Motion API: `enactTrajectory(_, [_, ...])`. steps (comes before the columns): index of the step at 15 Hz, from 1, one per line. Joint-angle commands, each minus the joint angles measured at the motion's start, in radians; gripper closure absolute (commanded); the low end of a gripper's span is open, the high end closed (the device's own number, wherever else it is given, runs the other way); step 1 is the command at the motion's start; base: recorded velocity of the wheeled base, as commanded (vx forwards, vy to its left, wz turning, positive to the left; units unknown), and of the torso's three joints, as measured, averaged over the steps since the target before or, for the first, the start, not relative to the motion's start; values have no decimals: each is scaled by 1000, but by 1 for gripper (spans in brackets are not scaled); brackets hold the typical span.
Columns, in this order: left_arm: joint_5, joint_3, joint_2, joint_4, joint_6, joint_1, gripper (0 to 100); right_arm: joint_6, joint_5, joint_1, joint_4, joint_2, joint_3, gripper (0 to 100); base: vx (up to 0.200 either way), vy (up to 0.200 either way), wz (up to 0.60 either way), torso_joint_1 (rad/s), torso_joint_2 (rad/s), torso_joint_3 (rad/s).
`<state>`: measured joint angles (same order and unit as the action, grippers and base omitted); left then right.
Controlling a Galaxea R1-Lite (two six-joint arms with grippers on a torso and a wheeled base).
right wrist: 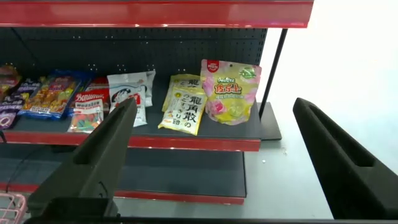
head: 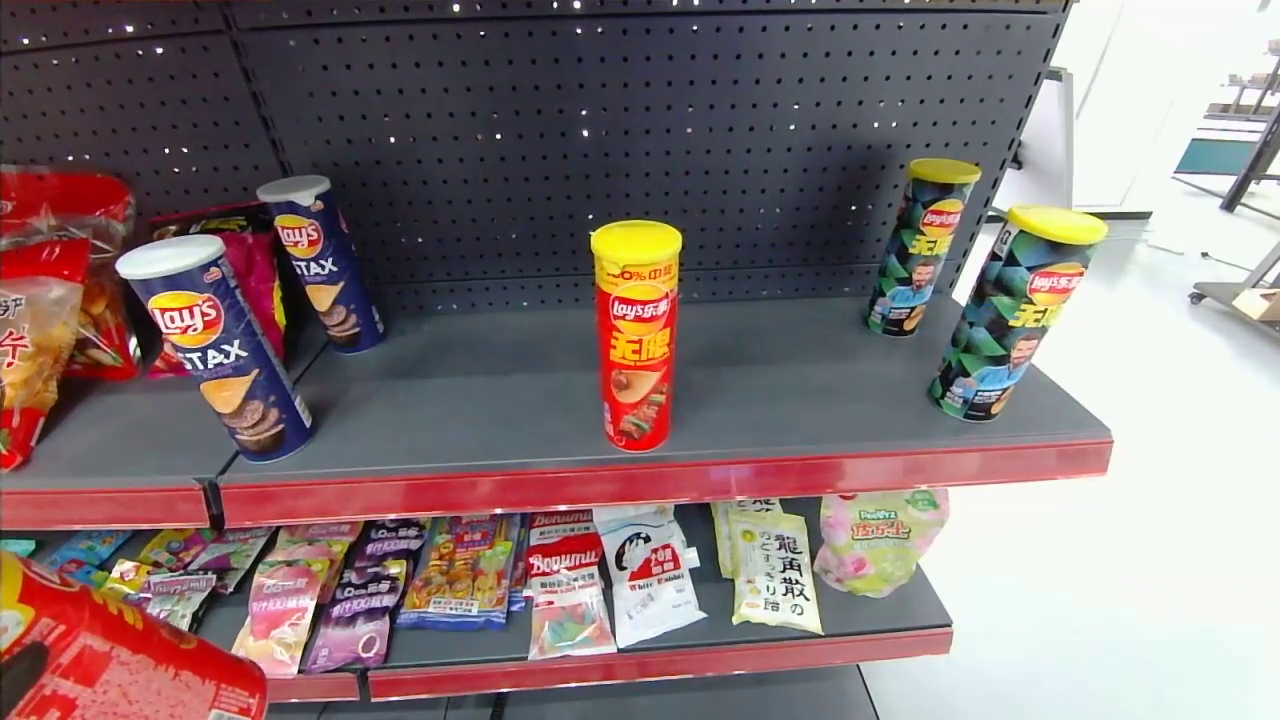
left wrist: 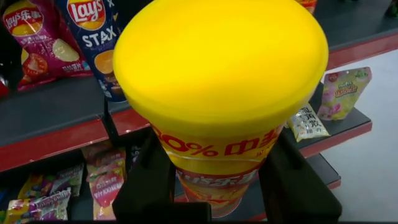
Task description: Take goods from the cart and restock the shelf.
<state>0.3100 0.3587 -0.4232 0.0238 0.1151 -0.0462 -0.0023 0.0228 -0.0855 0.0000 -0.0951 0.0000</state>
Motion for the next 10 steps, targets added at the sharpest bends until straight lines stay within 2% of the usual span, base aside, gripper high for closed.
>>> enactTrajectory(1, [0, 5, 0, -1, 1, 0, 100, -1, 0, 0, 0, -5, 0, 0, 0, 0, 0, 0, 0, 0])
enactTrajectory(5, [0, 6, 0, -1, 3, 0, 100, -1, 0, 0, 0, -5, 0, 0, 200, 0, 0, -7, 2, -1])
enactTrajectory(10, [0, 2, -6, -1, 3, 2, 100, -1, 2, 0, 0, -5, 0, 0, 0, 0, 0, 0, 0, 0])
